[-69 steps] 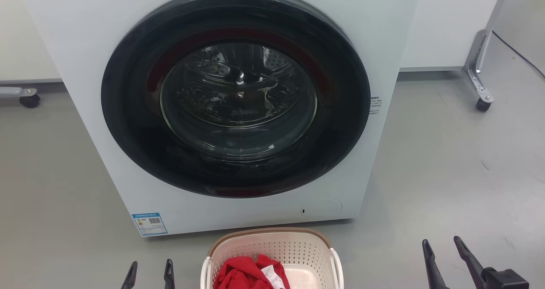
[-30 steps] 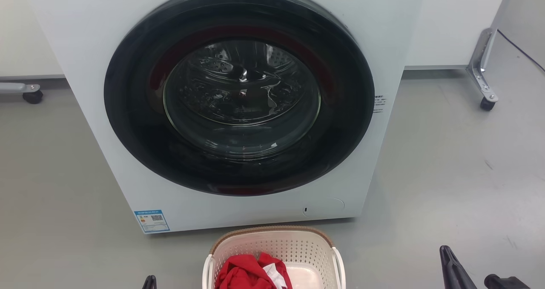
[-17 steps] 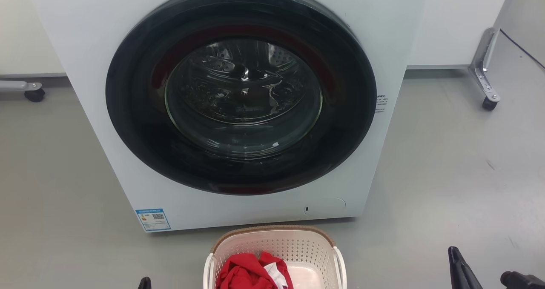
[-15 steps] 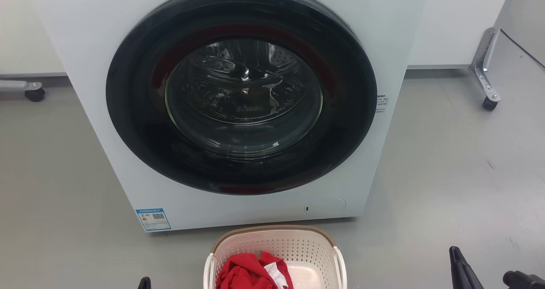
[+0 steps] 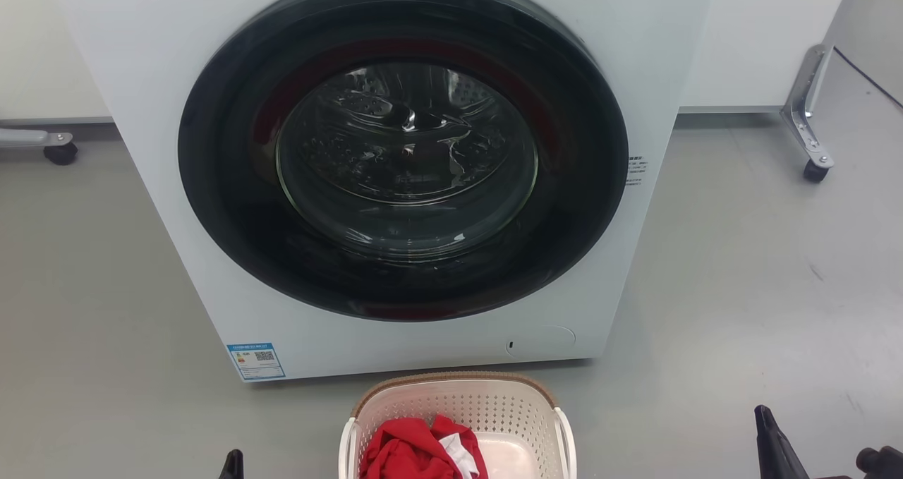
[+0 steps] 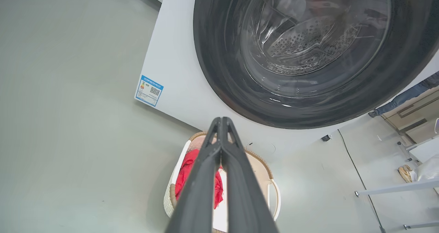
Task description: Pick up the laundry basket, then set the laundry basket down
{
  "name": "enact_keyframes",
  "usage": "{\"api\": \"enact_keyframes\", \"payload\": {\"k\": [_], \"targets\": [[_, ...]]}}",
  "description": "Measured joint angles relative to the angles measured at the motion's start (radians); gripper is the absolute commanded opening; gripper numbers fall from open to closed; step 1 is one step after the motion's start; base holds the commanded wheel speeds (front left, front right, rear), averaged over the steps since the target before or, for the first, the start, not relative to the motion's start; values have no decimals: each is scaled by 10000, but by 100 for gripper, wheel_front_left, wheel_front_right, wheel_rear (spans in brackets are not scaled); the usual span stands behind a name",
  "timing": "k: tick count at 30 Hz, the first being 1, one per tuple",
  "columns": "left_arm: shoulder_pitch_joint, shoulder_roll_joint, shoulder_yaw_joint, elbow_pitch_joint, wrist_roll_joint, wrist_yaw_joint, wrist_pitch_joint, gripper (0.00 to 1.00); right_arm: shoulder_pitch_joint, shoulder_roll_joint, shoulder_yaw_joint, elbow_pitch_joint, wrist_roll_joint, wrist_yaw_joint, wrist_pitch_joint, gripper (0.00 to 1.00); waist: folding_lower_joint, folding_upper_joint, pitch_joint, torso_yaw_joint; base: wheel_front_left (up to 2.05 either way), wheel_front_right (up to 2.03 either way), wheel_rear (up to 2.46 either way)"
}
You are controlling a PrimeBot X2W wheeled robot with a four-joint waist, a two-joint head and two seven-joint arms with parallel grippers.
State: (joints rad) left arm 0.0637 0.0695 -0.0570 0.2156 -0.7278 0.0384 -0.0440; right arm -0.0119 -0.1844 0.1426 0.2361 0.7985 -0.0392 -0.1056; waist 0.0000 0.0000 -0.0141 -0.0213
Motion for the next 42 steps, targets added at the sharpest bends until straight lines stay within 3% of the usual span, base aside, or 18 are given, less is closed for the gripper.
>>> {"api": "enact_keyframes", "payload": {"k": [42], "targets": [[-916, -155, 1045, 568, -5965, -1095, 1118, 0, -489, 957, -1910, 428, 5507, 1101, 1499, 0, 0, 0, 110, 148, 0, 0, 0]]}}
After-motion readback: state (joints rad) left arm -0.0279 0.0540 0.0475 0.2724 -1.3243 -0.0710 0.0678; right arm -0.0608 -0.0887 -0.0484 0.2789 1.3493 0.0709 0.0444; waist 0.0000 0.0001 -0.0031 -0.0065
